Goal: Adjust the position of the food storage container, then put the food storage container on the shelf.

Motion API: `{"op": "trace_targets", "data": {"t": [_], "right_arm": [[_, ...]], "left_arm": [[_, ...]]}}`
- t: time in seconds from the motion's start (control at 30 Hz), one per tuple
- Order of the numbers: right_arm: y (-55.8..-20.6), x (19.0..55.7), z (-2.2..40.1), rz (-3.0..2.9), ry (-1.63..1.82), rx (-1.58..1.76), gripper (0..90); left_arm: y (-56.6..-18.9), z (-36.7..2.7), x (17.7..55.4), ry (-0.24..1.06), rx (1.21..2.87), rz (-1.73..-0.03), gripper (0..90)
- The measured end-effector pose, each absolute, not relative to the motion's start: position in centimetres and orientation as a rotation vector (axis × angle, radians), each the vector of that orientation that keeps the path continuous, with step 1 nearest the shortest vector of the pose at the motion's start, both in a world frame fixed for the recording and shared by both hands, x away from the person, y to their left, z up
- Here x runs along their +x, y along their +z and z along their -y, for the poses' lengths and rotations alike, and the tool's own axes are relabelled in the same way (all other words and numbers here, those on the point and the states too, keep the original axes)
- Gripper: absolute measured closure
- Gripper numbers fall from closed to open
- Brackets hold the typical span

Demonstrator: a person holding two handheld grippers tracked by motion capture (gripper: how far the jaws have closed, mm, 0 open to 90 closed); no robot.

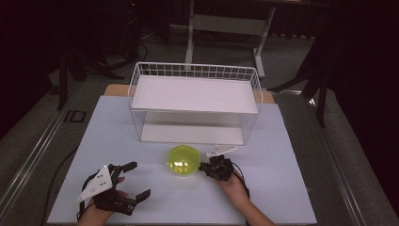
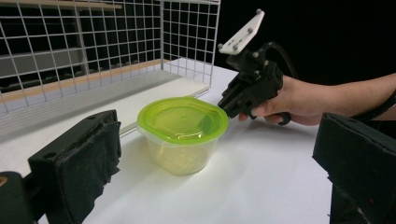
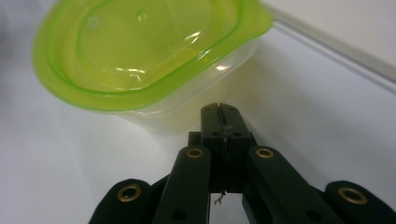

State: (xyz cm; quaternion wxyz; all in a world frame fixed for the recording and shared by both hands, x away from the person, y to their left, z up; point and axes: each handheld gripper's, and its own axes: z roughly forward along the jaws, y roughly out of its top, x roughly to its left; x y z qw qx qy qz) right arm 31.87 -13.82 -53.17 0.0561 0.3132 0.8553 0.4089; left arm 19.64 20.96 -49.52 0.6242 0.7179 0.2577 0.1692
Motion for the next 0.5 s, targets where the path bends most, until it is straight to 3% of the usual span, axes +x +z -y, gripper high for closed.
{"op": "trace_targets", "data": {"t": [0.2, 0.23, 0.27, 0.37, 0.5], "right_arm": [[-51.3, 30.8, 15.7, -2.509, 1.265, 0.929, 60.7], [-51.3, 30.8, 15.7, -2.509, 1.265, 0.929, 60.7], [-50.5, 30.1, 16.3, -2.482, 1.301, 0.926, 48.9], [-49.7, 29.1, 16.9, -2.457, 1.357, 0.877, 27.5], [-48.5, 27.8, 17.6, -2.419, 1.414, 0.825, 20.2]], "left_arm": [[-49.5, -21.0, 19.8, 0.374, 1.645, -0.613, 1.8], [-49.5, -21.0, 19.8, 0.374, 1.645, -0.613, 1.8], [-49.5, -20.9, 19.8, 0.380, 1.654, -0.615, 1.8], [-49.2, -20.8, 19.9, 0.386, 1.676, -0.621, 1.8], [-48.5, -20.6, 19.9, 0.386, 1.663, -0.630, 1.8]]}}
